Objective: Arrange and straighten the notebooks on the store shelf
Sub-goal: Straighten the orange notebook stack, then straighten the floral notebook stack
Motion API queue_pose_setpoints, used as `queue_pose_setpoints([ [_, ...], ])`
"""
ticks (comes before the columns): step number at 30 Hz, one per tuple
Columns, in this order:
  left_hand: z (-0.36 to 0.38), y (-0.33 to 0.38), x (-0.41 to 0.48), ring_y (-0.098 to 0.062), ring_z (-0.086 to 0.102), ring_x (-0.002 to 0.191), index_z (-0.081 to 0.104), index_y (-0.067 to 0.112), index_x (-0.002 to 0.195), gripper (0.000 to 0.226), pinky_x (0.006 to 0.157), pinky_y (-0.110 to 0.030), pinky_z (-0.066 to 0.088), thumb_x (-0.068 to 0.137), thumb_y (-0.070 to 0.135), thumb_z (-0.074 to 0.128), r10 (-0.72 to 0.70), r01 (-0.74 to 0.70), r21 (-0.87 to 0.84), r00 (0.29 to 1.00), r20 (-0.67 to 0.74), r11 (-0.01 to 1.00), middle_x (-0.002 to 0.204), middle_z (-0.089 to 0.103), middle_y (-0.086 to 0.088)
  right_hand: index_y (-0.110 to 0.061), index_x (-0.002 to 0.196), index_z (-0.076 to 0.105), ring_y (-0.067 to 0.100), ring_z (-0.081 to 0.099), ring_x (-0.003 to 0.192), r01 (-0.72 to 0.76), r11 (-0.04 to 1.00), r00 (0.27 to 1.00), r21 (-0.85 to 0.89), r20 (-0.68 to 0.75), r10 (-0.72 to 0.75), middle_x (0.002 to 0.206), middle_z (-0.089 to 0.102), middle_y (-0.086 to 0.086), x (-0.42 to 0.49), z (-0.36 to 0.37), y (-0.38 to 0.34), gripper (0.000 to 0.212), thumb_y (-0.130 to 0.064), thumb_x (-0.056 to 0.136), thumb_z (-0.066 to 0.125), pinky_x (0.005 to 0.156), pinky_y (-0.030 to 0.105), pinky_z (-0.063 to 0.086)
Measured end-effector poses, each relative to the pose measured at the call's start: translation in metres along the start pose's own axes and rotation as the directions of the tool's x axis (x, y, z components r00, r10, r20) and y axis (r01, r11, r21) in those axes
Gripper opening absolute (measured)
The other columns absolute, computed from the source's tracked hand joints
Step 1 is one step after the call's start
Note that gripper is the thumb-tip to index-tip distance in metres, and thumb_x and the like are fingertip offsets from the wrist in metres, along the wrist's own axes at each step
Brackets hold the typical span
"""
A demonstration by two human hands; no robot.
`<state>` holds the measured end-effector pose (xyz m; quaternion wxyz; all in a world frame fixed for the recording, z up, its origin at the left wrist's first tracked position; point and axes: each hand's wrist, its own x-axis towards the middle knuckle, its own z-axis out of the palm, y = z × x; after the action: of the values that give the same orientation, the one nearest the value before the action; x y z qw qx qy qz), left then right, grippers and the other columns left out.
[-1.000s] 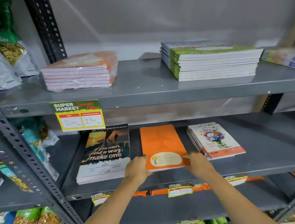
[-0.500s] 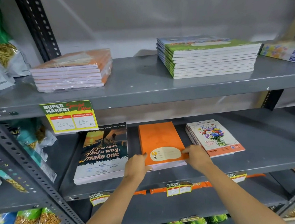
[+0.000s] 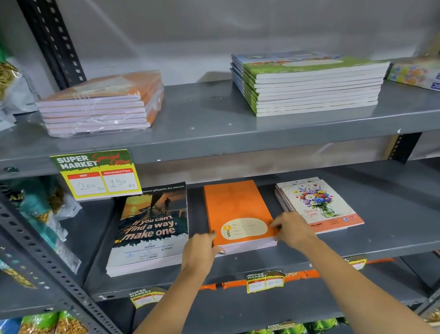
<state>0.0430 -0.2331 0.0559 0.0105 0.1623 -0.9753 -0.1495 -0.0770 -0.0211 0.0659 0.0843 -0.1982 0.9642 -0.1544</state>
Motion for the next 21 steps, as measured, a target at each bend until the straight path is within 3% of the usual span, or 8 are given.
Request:
queue_pose_setpoints([
  [7, 0.005, -0.002, -0.002, -0.026, 0.067, 0.107, 0.055, 0.020, 0.131, 0.051, 0.093, -0.033, 0.054, 0.086, 0.041, 0.063, -0.009, 0.009, -0.028, 1.000, -0.014, 1.000, 0.121, 0.069, -0.006, -0.021, 0.121, 0.065, 0.024, 0.062, 0.111, 0.019, 1.000, 1.000, 0.021, 0.017, -0.020, 0.127, 0.064, 0.002, -0.002, 0.000, -0.001, 0.039, -0.013, 0.083, 0.070, 0.104, 0.038, 0.048],
  [9, 0.006, -0.001, -0.004, -0.024, 0.066, 0.110, 0.049, 0.021, 0.137, 0.062, 0.093, -0.033, 0.055, 0.082, 0.047, 0.065, -0.021, 0.020, -0.032, 0.999, -0.037, 0.999, 0.124, 0.067, -0.004, -0.021, 0.125, 0.062, 0.025, 0.063, 0.109, 0.043, 0.999, 0.998, 0.027, 0.033, -0.044, 0.126, 0.065, 0.003, -0.007, -0.005, -0.002, 0.045, -0.013, 0.082, 0.072, 0.101, 0.037, 0.050],
  [11, 0.006, 0.002, -0.007, -0.023, 0.065, 0.112, 0.041, 0.023, 0.142, 0.079, 0.088, -0.034, 0.057, 0.075, 0.059, 0.065, -0.002, 0.008, 0.039, 0.988, -0.154, 0.999, 0.132, 0.062, 0.000, -0.021, 0.131, 0.055, 0.024, 0.064, 0.105, 0.069, 0.991, 0.998, 0.112, -0.006, -0.068, 0.122, 0.065, 0.001, -0.011, -0.015, 0.001, 0.056, -0.017, 0.078, 0.075, 0.096, 0.036, 0.052],
  [13, 0.005, 0.011, -0.010, -0.023, 0.066, 0.113, 0.045, 0.022, 0.140, 0.086, 0.081, -0.036, 0.060, 0.069, 0.066, 0.066, 0.078, -0.038, 0.134, 0.948, -0.310, 0.990, 0.138, 0.058, 0.001, -0.022, 0.134, 0.051, 0.019, 0.066, 0.092, 0.053, 0.978, 0.992, 0.201, -0.127, -0.028, 0.105, 0.069, -0.003, -0.016, -0.032, 0.010, 0.063, -0.023, 0.076, 0.077, 0.090, 0.036, 0.054],
  [14, 0.005, 0.019, -0.009, -0.023, 0.066, 0.112, 0.051, 0.022, 0.136, 0.083, 0.080, -0.036, 0.060, 0.068, 0.067, 0.067, 0.139, -0.078, 0.174, 0.919, -0.368, 0.982, 0.136, 0.060, 0.001, -0.022, 0.133, 0.051, 0.017, 0.066, 0.083, 0.036, 0.975, 0.982, 0.217, -0.189, 0.006, 0.096, 0.069, -0.003, -0.017, -0.042, 0.021, 0.061, -0.025, 0.078, 0.076, 0.086, 0.036, 0.056],
  [16, 0.005, 0.042, -0.008, -0.020, 0.067, 0.110, 0.063, 0.021, 0.124, 0.069, 0.079, -0.034, 0.060, 0.069, 0.061, 0.071, 0.258, -0.171, 0.230, 0.861, -0.438, 0.958, 0.128, 0.066, 0.002, -0.024, 0.129, 0.056, 0.020, 0.069, 0.077, 0.003, 0.975, 0.961, 0.223, -0.271, 0.058, 0.102, 0.073, 0.004, -0.021, -0.062, 0.046, 0.051, -0.022, 0.080, 0.072, 0.081, 0.034, 0.057],
  [18, 0.005, 0.072, -0.006, -0.017, 0.070, 0.104, 0.072, 0.022, 0.109, 0.051, 0.076, -0.030, 0.060, 0.068, 0.052, 0.077, 0.344, -0.253, 0.249, 0.819, -0.460, 0.935, 0.117, 0.072, 0.004, -0.027, 0.122, 0.062, 0.024, 0.070, 0.083, -0.025, 0.981, 0.950, 0.193, -0.302, 0.084, 0.116, 0.069, 0.006, -0.026, -0.077, 0.075, 0.044, -0.021, 0.079, 0.070, 0.078, 0.035, 0.057],
  [21, 0.011, 0.127, -0.005, -0.017, 0.070, 0.102, 0.073, 0.020, 0.104, 0.037, 0.079, -0.030, 0.059, 0.072, 0.038, 0.078, 0.392, -0.362, 0.152, 0.831, -0.394, 0.920, 0.114, 0.073, 0.003, -0.023, 0.118, 0.065, 0.028, 0.066, 0.096, -0.096, 0.987, 0.966, 0.128, -0.229, 0.123, 0.124, 0.063, 0.004, -0.034, -0.091, 0.115, 0.039, -0.022, 0.079, 0.069, 0.077, 0.034, 0.053],
])
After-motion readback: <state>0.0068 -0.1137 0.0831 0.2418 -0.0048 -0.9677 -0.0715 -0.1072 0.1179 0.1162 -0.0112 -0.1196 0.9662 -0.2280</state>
